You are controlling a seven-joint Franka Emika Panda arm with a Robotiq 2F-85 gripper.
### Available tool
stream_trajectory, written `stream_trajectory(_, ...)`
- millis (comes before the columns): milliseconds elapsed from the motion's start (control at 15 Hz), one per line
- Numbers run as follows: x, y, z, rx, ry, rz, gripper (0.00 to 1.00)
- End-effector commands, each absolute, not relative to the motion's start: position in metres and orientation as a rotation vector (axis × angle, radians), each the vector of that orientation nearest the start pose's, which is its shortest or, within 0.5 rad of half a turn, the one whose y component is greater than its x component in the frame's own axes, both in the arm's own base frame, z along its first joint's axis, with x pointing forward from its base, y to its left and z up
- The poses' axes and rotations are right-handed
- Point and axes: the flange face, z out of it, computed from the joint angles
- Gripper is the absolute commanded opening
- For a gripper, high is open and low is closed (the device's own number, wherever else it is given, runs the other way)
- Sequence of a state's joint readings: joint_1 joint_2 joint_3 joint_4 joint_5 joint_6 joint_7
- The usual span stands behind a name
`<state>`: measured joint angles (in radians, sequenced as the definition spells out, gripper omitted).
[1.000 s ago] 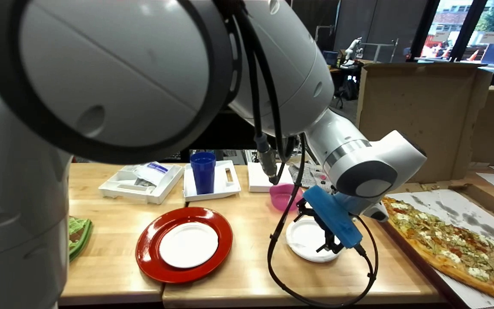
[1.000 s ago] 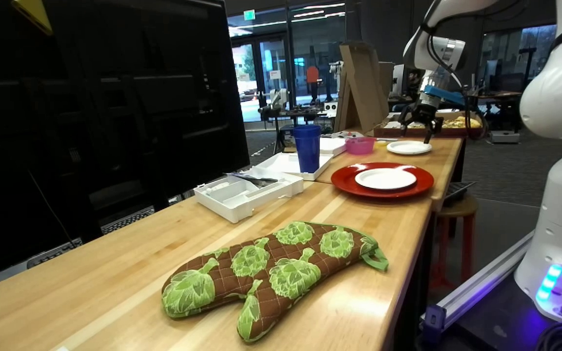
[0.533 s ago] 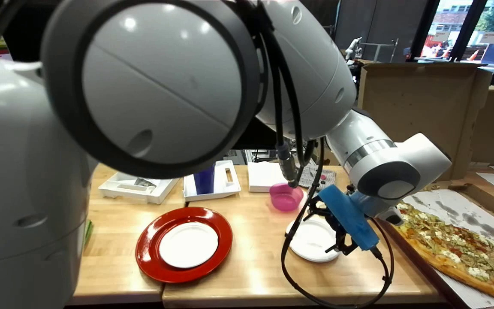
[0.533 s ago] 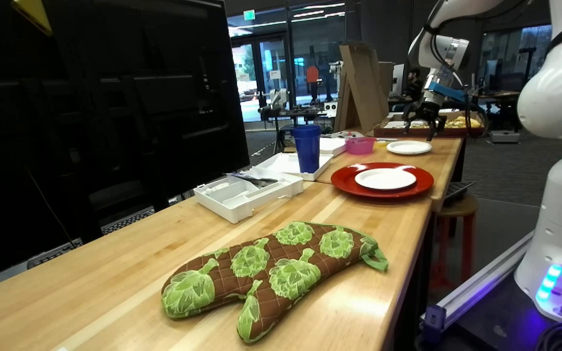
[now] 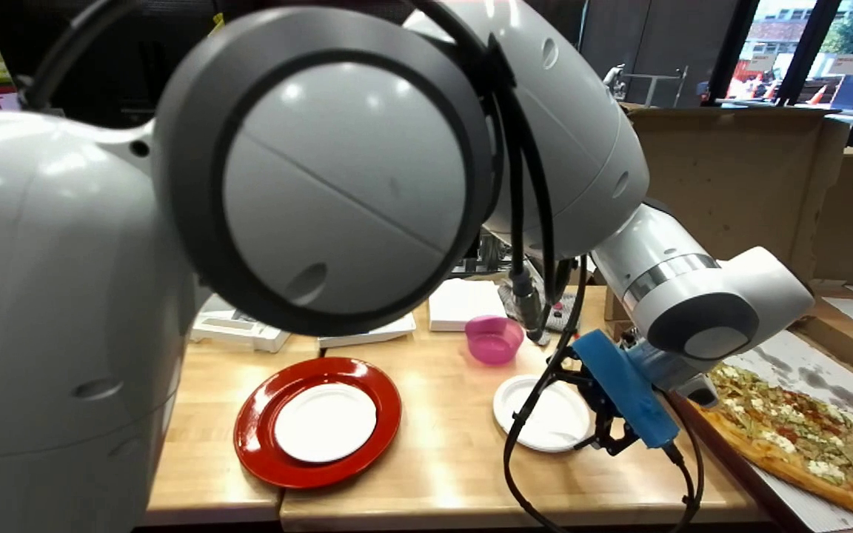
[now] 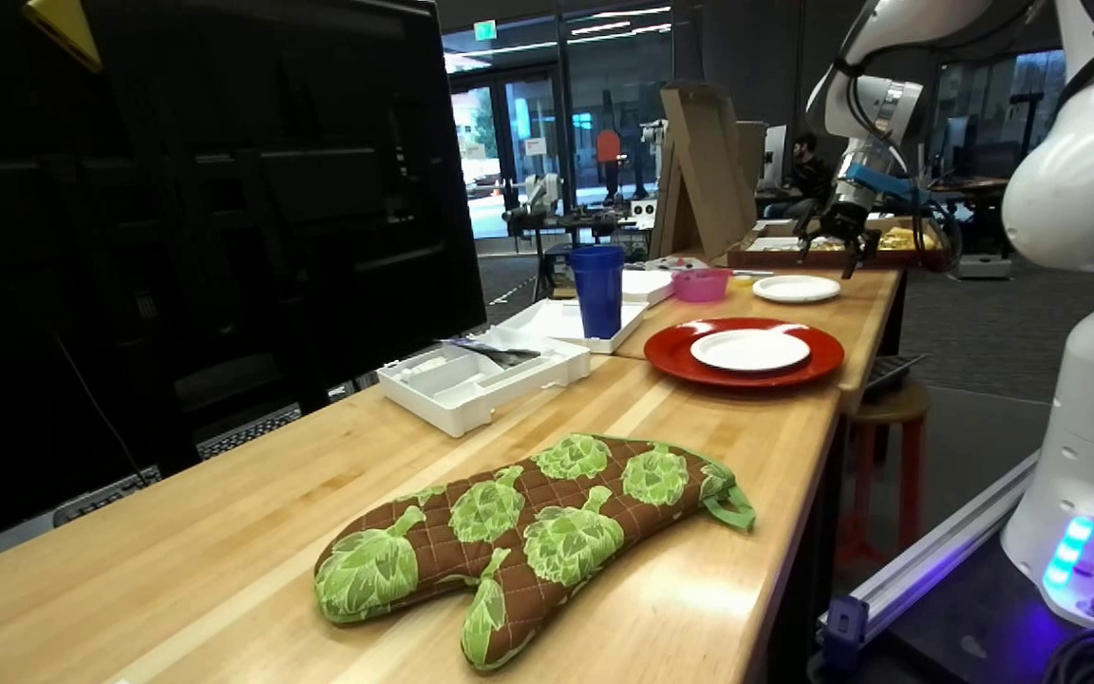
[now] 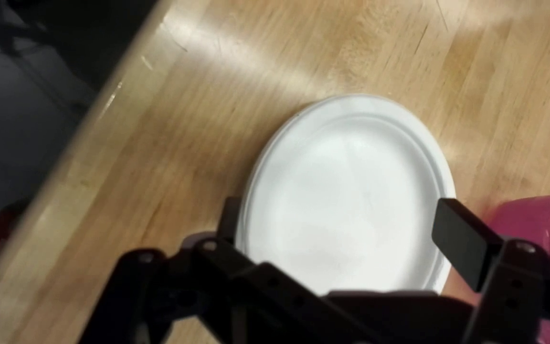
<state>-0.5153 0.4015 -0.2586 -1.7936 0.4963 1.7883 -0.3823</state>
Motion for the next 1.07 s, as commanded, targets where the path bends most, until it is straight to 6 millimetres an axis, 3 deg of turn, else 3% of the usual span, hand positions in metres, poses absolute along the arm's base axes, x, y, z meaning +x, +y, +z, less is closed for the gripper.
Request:
stream_trajectory(0, 0.470, -0.388, 0.301, -2.471, 0.754, 0.204, 1.00)
stream_trajectory(333, 0.474, -0.391, 0.289, -2.447, 0.741, 0.255, 1.00)
stream_trajectory(1000, 0.468, -0.408, 0.288, -2.423, 0.765, 0.271, 1.00)
